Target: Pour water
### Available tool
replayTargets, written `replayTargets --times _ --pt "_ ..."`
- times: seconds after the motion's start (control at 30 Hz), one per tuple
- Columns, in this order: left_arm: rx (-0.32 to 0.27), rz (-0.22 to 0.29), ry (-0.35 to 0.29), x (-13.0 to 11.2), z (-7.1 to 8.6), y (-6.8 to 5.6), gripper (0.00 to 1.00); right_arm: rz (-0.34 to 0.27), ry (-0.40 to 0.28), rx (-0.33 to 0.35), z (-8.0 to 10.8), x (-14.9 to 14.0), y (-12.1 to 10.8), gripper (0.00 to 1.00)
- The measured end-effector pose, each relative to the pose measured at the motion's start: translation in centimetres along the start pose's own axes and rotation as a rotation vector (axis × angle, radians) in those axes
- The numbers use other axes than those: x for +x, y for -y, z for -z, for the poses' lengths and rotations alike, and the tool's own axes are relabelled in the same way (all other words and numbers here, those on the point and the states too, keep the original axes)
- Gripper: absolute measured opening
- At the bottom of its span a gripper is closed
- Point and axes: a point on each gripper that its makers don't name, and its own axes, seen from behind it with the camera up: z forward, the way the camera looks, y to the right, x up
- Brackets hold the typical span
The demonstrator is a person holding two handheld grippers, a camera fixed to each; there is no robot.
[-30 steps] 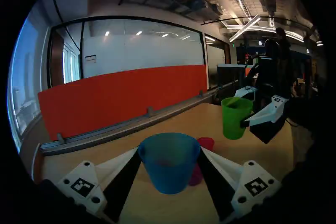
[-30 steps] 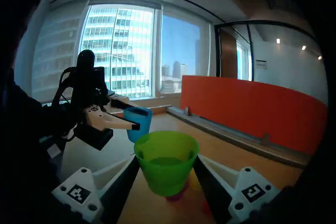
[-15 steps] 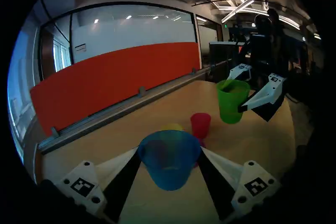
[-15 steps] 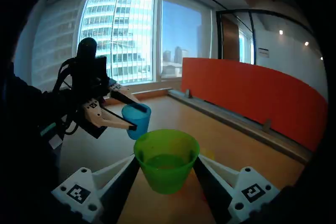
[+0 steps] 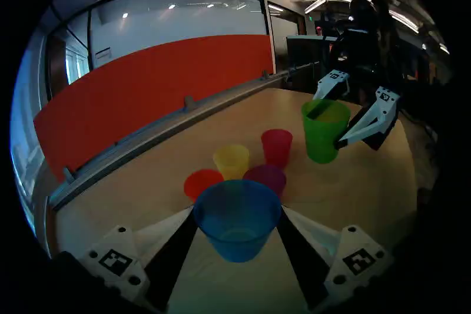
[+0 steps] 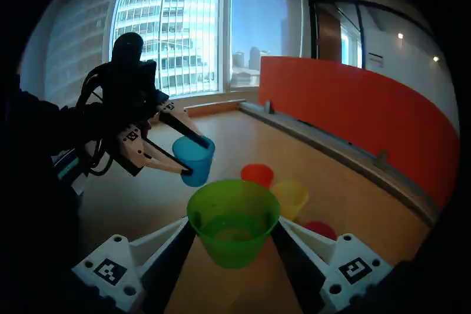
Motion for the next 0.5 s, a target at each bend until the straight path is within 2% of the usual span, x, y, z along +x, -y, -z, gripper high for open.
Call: replayTargets --times 0.5 --pt "-0.056 0.0 0.096 -3.9 -2.0 -1.8 0.88 0.004 0.106 0.021 -1.7 -4.4 0.3 0.88"
